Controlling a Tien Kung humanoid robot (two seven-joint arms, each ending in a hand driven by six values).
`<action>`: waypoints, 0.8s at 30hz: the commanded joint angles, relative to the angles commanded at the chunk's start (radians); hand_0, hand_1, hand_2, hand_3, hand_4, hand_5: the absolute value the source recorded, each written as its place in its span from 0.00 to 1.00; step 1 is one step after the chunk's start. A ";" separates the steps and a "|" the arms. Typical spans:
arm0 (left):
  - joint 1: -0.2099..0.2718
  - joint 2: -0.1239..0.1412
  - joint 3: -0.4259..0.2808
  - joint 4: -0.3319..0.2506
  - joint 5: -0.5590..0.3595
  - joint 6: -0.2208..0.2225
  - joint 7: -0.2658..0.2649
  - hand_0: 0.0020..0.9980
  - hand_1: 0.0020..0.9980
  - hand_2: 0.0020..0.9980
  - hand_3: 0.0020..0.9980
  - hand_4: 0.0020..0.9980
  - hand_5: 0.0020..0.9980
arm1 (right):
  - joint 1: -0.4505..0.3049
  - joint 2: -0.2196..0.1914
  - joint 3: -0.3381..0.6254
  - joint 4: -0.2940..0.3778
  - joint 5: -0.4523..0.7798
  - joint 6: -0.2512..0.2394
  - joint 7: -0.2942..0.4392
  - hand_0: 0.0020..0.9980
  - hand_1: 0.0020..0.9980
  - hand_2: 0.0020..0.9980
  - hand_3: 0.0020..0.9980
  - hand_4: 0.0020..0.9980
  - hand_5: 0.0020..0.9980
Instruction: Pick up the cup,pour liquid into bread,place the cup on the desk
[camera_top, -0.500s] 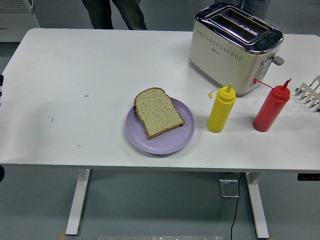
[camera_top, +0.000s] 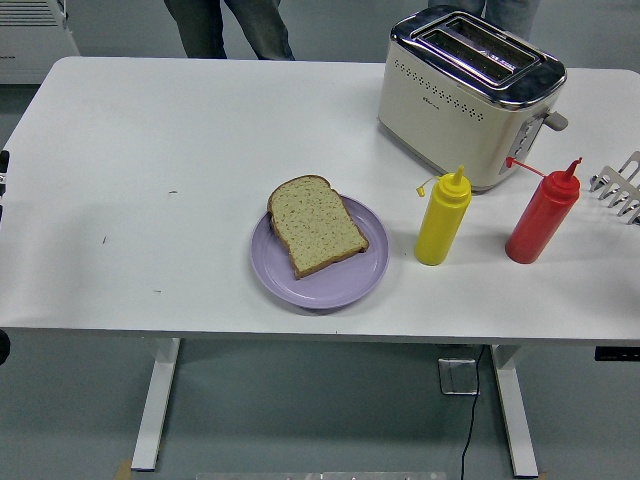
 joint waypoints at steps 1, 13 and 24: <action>0.000 0.000 0.000 0.000 0.000 0.000 0.000 0.83 0.82 0.86 0.82 0.65 1.00 | -0.009 0.003 -0.008 0.003 -0.015 -0.004 0.005 0.99 0.93 1.00 1.00 0.92 0.36; -0.002 0.001 0.001 0.000 0.000 0.000 0.000 0.83 0.82 0.86 0.82 0.65 1.00 | -0.077 0.047 -0.109 0.039 -0.073 -0.033 0.039 0.99 0.93 1.00 1.00 0.93 0.34; -0.005 0.001 0.000 0.000 0.000 0.000 0.001 0.83 0.82 0.86 0.82 0.65 1.00 | -0.050 0.059 -0.195 0.001 -0.091 -0.059 0.041 0.99 0.93 1.00 1.00 0.93 0.32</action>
